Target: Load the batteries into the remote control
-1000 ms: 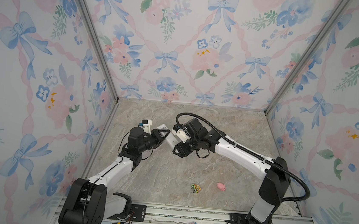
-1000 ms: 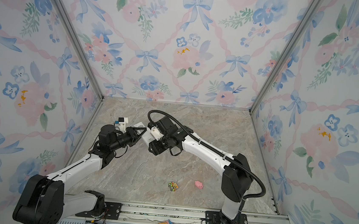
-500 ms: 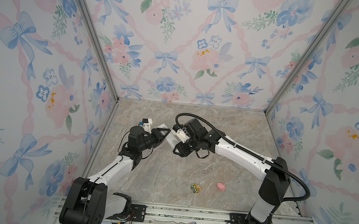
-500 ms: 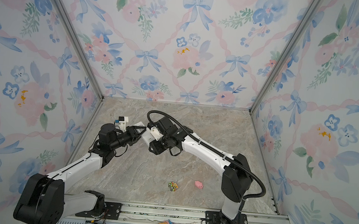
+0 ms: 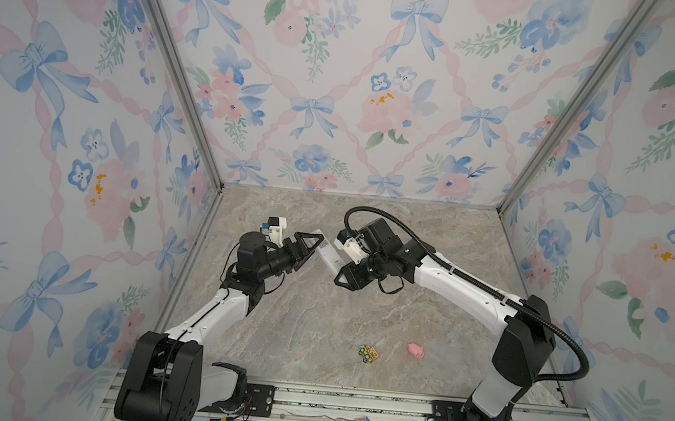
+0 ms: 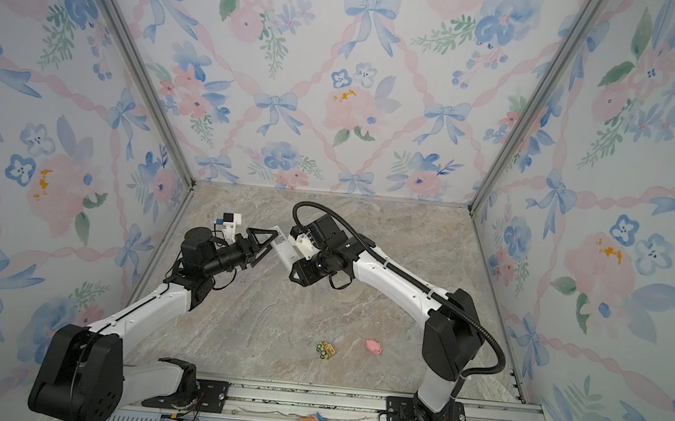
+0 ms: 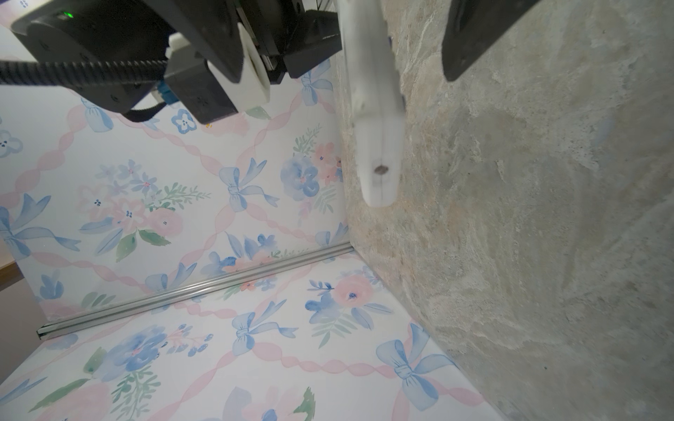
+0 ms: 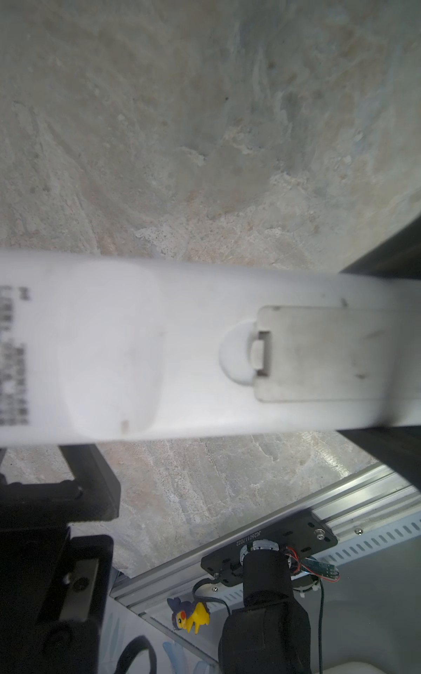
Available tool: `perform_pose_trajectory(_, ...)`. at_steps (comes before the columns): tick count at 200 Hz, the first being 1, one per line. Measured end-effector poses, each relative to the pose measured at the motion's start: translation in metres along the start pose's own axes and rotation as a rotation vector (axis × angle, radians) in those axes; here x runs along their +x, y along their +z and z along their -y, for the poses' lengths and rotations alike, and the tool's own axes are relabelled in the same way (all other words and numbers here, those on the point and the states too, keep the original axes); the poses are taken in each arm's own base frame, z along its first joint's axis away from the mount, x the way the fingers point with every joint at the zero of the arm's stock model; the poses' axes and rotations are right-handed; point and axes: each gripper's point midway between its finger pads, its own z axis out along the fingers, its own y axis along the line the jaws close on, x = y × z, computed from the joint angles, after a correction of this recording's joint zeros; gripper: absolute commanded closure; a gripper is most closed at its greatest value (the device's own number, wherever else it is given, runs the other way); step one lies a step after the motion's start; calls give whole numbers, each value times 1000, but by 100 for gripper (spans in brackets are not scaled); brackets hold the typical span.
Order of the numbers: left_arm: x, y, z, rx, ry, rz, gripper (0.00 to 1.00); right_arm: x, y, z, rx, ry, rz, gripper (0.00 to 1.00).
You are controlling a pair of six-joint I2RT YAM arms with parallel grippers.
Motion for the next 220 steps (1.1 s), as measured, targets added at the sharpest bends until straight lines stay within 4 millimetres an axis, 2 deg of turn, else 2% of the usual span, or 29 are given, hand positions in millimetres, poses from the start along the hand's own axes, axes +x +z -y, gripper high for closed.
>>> perform_pose_trajectory(33,0,-9,11,39,61,-17,16,-5,-15,6,-60,49,42,85)
perform_pose_trajectory(63,4,-12,27,88,122,-50,17,-18,-35,2,-129,66,99,84)
perform_pose_trajectory(123,5,-18,60,201,222,-68,23,-40,-69,-34,-340,67,210,84)
perform_pose_trajectory(177,0,-27,103,337,301,-59,18,-49,-77,-58,-514,102,242,83)
perform_pose_trajectory(220,0,-30,112,366,316,-54,16,-60,-90,-75,-615,90,271,82)
